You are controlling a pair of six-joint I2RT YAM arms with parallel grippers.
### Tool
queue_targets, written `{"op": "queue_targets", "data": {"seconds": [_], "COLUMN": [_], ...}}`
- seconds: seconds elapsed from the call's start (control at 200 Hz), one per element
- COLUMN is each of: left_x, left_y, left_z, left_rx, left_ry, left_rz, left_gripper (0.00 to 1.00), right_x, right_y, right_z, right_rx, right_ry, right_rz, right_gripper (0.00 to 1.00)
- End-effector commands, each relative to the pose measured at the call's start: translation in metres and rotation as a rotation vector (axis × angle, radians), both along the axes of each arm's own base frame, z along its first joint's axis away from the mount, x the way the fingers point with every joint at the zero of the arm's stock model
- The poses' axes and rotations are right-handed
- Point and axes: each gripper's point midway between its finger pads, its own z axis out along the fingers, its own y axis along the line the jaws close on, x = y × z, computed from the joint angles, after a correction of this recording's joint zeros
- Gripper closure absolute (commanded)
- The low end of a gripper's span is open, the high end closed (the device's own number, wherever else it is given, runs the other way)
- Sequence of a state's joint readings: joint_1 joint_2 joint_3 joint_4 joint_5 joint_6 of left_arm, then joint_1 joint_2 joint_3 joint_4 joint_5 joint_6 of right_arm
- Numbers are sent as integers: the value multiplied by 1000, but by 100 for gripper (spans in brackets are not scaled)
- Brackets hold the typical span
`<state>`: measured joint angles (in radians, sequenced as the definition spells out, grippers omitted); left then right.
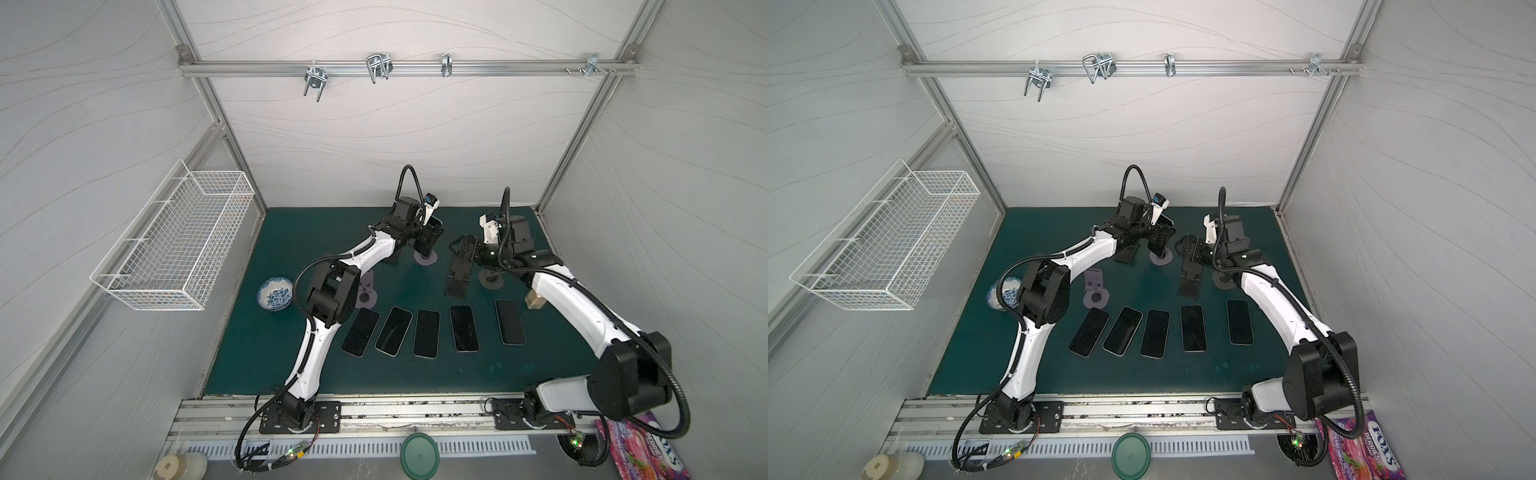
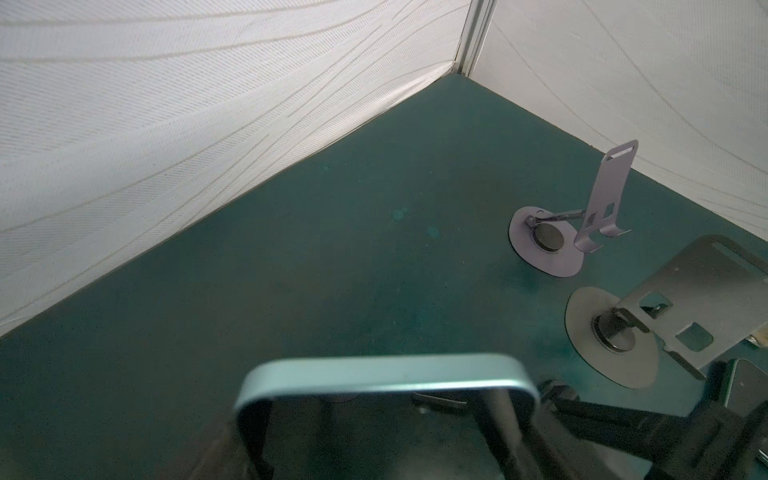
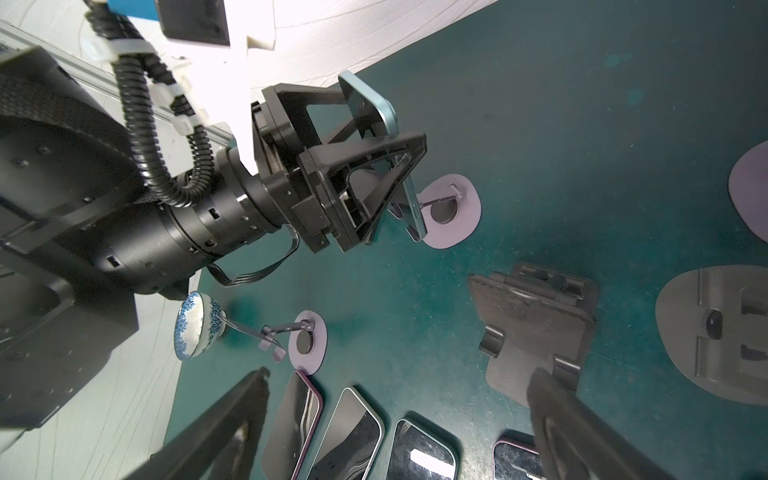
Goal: Remove the phone from the phone stand
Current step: 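Close the left gripper on the teal-framed phone's top edge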
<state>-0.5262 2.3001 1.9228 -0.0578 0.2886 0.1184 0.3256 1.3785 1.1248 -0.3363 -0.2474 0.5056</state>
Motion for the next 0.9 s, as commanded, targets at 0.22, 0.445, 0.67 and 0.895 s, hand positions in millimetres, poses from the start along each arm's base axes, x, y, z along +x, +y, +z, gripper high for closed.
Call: {"op": "queue_targets", "data": {"seconds": [0.22, 0.445, 0.67, 0.895], "left_x": [6, 6, 6, 7], "left_y": [-9, -8, -4, -2], "left_z": [42, 48, 27, 12], "left_rx": [-53, -57, -35, -35], "left_ry": [-76, -88, -65, -40], "left_rz": [-16, -10, 0, -7], "left_gripper": [22, 22, 16, 15], "right_x": [6, 6, 8, 9], "right_y": [-1, -1, 0, 1], "right_z": [5, 6, 4, 3], "right_rx": [5, 8, 9, 12], "right_ry": [-24, -26, -19, -16], "right_rz": [-7, -7, -6, -1], "right_gripper": [2, 2, 2, 2]}}
